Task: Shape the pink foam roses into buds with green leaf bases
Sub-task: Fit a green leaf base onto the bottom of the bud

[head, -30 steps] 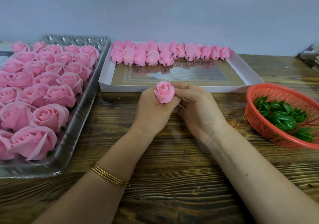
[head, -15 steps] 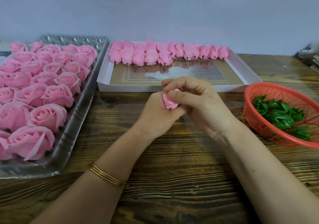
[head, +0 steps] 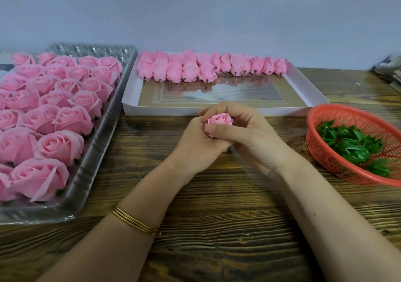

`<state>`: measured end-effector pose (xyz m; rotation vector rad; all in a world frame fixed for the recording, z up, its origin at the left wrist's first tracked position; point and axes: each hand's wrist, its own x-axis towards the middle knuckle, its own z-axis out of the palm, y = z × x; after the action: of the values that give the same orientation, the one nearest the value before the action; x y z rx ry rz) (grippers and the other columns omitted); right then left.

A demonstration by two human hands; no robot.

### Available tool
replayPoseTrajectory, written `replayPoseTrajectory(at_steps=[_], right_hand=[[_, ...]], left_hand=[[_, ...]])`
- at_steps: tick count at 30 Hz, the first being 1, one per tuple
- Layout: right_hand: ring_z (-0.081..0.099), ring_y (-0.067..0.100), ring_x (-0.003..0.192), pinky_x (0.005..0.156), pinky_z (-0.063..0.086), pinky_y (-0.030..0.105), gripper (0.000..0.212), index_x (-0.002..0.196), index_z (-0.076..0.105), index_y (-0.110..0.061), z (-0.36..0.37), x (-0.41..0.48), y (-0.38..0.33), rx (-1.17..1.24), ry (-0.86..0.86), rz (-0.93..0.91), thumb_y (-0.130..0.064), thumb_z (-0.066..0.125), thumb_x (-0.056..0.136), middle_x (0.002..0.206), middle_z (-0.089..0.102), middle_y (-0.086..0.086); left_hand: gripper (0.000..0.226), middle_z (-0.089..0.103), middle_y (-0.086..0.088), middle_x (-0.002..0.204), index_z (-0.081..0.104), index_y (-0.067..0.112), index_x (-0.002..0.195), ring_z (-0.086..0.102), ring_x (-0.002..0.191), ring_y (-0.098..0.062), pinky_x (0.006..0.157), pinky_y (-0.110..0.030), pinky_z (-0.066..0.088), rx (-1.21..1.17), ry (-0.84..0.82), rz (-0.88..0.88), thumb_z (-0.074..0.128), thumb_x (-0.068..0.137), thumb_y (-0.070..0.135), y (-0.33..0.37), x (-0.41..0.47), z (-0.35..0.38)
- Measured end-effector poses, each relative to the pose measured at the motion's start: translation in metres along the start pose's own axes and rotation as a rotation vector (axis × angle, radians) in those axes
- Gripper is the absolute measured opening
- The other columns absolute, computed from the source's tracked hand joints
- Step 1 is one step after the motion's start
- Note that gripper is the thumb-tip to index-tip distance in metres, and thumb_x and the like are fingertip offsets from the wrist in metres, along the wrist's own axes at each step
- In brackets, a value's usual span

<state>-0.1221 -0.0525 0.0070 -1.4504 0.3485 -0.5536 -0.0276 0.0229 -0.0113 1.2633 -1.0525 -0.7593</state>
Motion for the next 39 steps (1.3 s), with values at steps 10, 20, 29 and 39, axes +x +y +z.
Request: replayPoseTrajectory(at_steps=[10,20,29,39], right_hand=[[0.063,0.012,0.111,0.099,0.047,0.030,0.036,0.118,0.067,-0.023,0.001,0.001,0.009,-0.201,0.009,-0.025,-0.026,0.067,0.082,0.113,0.071,0.004],[0.062,0.029,0.084,0.070,0.054,0.030,0.035,0.103,0.066,0.001,-0.008,0.004,-0.001,0.080,0.120,0.068,-0.024,0.062,0.078,0.096,0.065,0.021],[0.060,0.033,0.086,0.074,0.052,0.034,0.038,0.098,0.065,0.013,-0.005,0.007,0.001,0.152,0.132,0.113,-0.020,0.064,0.079,0.095,0.063,0.028],[0.067,0.023,0.093,0.077,0.056,0.024,0.028,0.094,0.068,0.011,-0.008,0.007,0.000,0.166,0.151,0.187,-0.009,0.063,0.075,0.096,0.070,0.019]], left_hand=[[0.011,0.070,-0.001,0.079,0.069,0.012,0.082,0.067,0.082,-0.015,0.072,-0.028,0.054,-0.086,0.036,-0.080,0.065,0.090,0.005,0.001,0.002,-0.003],[0.026,0.050,0.008,0.053,0.059,0.019,0.066,0.046,0.052,-0.005,0.052,-0.017,0.039,-0.031,0.097,-0.065,0.069,0.088,0.009,0.004,0.001,-0.003],[0.029,0.061,0.018,0.055,0.062,0.026,0.069,0.056,0.058,0.004,0.059,-0.009,0.043,0.036,0.086,0.027,0.068,0.088,0.005,0.003,0.002,-0.004],[0.027,0.063,0.021,0.060,0.064,0.029,0.073,0.058,0.063,0.006,0.061,-0.008,0.043,0.065,0.097,0.038,0.069,0.088,0.006,0.003,0.002,-0.005]])
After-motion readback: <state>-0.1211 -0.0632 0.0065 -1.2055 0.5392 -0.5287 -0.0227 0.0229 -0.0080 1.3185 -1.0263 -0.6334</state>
